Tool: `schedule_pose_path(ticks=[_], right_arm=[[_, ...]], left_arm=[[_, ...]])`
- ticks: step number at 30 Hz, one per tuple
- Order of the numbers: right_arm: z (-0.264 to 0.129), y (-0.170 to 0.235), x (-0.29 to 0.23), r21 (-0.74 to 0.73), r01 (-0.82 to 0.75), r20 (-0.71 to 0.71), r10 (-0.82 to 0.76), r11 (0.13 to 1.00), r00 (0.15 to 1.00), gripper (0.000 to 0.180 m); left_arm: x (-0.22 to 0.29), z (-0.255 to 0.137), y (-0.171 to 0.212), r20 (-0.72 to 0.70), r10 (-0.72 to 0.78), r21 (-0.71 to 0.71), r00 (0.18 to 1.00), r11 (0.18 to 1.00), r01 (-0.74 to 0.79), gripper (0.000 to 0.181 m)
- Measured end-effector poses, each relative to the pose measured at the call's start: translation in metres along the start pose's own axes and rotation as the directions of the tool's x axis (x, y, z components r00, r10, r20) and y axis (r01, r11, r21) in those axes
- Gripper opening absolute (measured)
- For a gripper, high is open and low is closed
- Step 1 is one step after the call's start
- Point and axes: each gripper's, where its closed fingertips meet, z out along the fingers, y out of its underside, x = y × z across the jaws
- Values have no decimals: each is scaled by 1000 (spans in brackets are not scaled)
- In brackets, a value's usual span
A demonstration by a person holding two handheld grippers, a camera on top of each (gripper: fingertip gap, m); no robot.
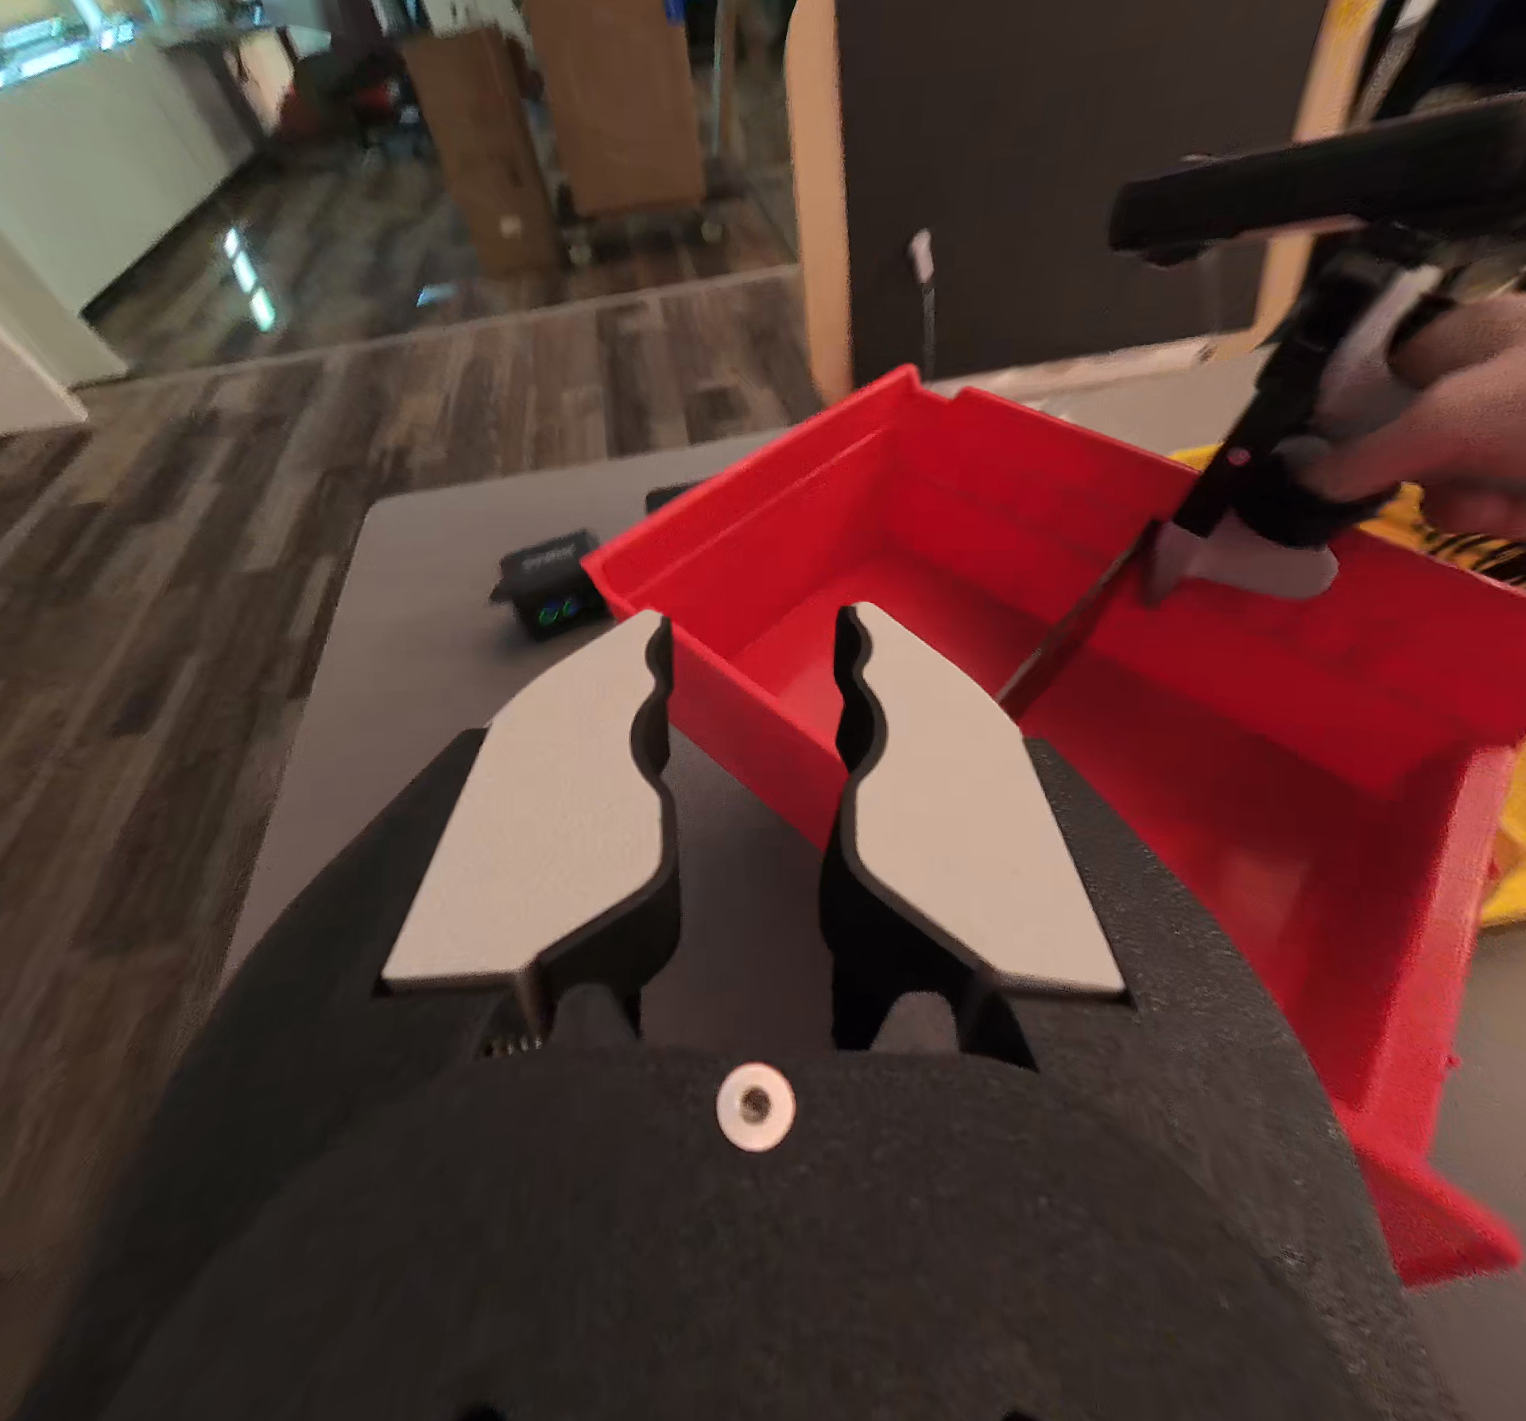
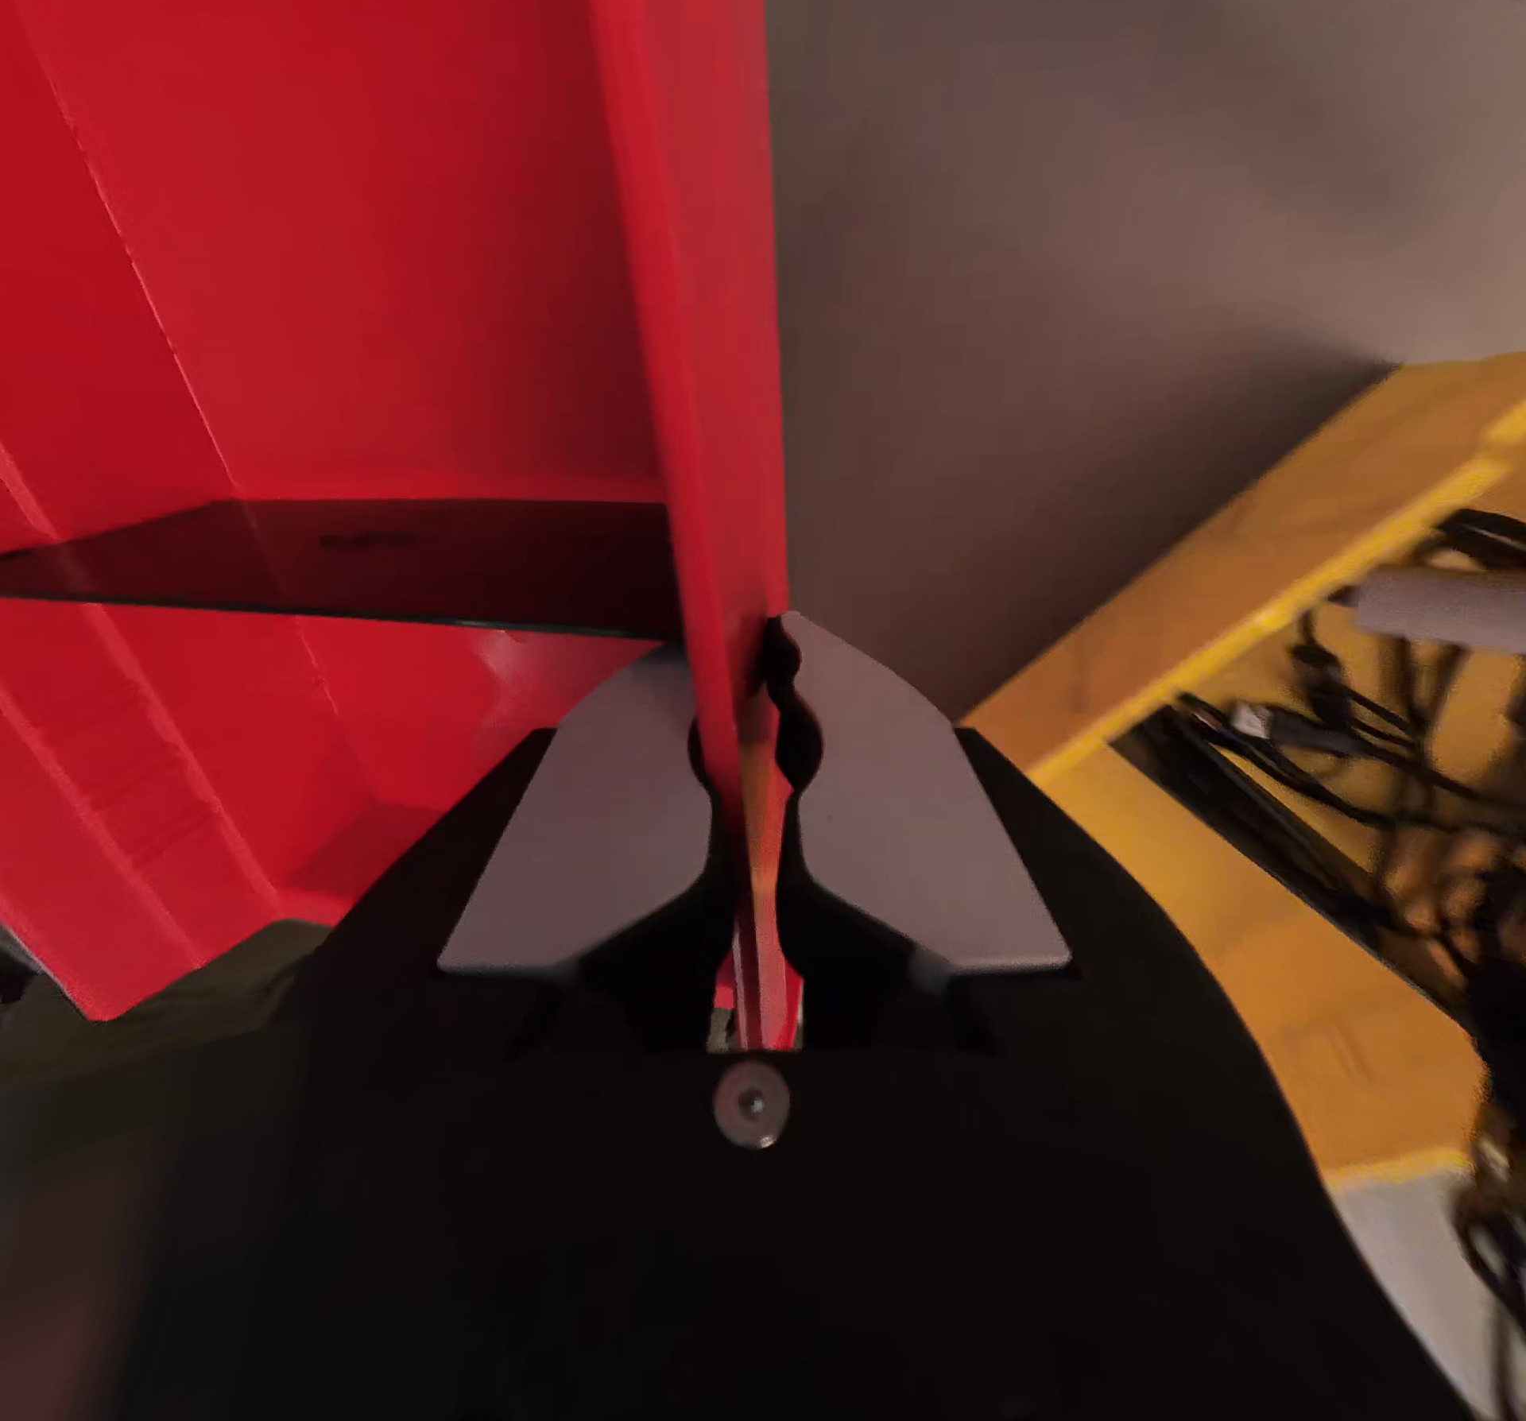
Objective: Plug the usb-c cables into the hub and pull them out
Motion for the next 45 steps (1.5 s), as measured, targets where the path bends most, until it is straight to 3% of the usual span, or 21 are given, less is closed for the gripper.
schedule_pose_path(ticks=[6, 9, 12, 14, 18, 21, 24, 26, 29, 34, 37, 39, 45], right_arm=[[-164, 42, 54, 98, -49, -33, 53, 994, 998, 5], [-246, 88, 108, 228, -154, -34, 166, 961, 986, 5], [-298, 151, 173, 343, -309, 12, 325, 887, 946, 6], [-313, 199, 218, 396, -399, 38, 419, 827, 907, 6], [-291, 293, 307, 406, -589, 61, 622, 699, 780, 5], [-241, 351, 358, 325, -678, 9, 715, 659, 699, 5], [-181, 377, 390, 244, -738, 24, 757, 629, 653, 8], [-146, 376, 407, 218, -764, 76, 770, 607, 633, 9], [-110, 368, 428, 226, -739, 49, 751, 634, 659, 7], [-87, 349, 449, 342, -646, -39, 697, 683, 716, 7], [-74, 344, 449, 381, -628, -23, 686, 679, 727, 9], [-66, 340, 449, 387, -609, -33, 671, 692, 741, 7], [-49, 332, 453, 283, -616, -14, 645, 735, 764, 8]], left_arm=[[50, -18, -23, -233, 53, 142, 971, 990, -20, 40], [57, -13, -21, -197, 154, 129, 968, 983, -130, 41], [71, -6, -11, -209, 216, 75, 954, 976, -205, 41], [82, -1, -5, -243, 239, 42, 940, 971, -236, 43], [104, 18, 5, -290, 261, -25, 921, 960, -280, 43], [142, 42, 16, -407, 215, -102, 888, 955, -278, 47], [188, 70, 35, -537, 198, -182, 820, 922, -342, 55], [217, 90, 52, -605, 199, -227, 771, 885, -407, 65], [254, 118, 79, -660, 107, -331, 744, 848, -415, 66], [290, 140, 102, -684, -180, -510, 707, 811, -286, 70], [304, 141, 101, -706, -293, -538, 645, 813, -220, 61], [306, 145, 107, -694, -292, -552, 658, 802, -227, 61], [290, 156, 132, -583, -76, -594, 809, 719, -360, 74]])
